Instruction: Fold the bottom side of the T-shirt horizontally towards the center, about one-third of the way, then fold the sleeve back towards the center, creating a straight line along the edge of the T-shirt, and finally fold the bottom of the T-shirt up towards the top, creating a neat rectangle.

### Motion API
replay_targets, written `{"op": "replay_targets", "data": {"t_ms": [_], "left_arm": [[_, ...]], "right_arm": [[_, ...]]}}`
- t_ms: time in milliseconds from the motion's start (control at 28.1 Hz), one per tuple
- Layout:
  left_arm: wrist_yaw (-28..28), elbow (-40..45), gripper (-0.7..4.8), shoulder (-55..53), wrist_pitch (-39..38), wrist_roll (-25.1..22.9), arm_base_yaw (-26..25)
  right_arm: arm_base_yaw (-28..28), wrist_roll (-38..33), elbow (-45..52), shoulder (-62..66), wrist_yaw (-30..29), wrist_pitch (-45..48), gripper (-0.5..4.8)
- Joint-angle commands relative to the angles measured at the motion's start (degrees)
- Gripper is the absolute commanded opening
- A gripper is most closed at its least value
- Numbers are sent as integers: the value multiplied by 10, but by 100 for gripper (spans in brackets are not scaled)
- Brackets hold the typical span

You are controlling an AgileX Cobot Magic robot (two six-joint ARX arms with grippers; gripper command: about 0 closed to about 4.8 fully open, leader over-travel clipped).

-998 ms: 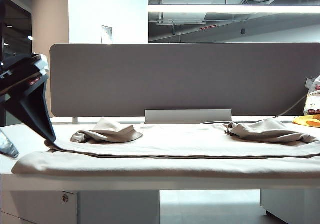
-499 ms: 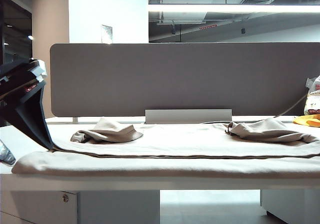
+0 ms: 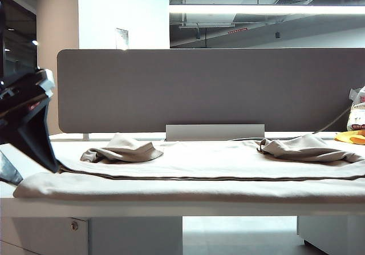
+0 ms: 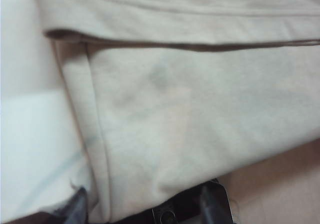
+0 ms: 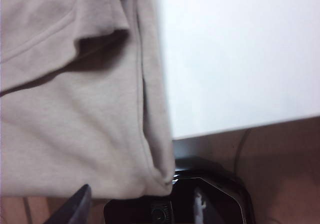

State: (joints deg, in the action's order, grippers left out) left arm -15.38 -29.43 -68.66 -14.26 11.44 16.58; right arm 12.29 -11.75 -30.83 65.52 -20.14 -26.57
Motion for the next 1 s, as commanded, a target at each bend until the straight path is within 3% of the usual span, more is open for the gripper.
{"op": "replay_targets", "data": {"t_ms": [36,356,534,713,820,998], "left_arm": [[0,-1,303,-8,14,4,-1],[0,-1,301,-22,29,11,-1],[1,-1,243,-22,37,10,-1],[1,-1,183,-22,44,10,-1],[1,-1,144,-22,47,10,-1],[1,-1,62,-29,55,10,-1]], "right_arm": [[0,-2,-1,9,5,13,256],[0,-2,-1,58,5,37,256],[-1,-3,-1,79,-8,49,249],[-1,-3,-1,82,-16,60,144],[-1,-3,-1,82,-19,65,132],[-1,-2,-1,82,-22,72,63]]}}
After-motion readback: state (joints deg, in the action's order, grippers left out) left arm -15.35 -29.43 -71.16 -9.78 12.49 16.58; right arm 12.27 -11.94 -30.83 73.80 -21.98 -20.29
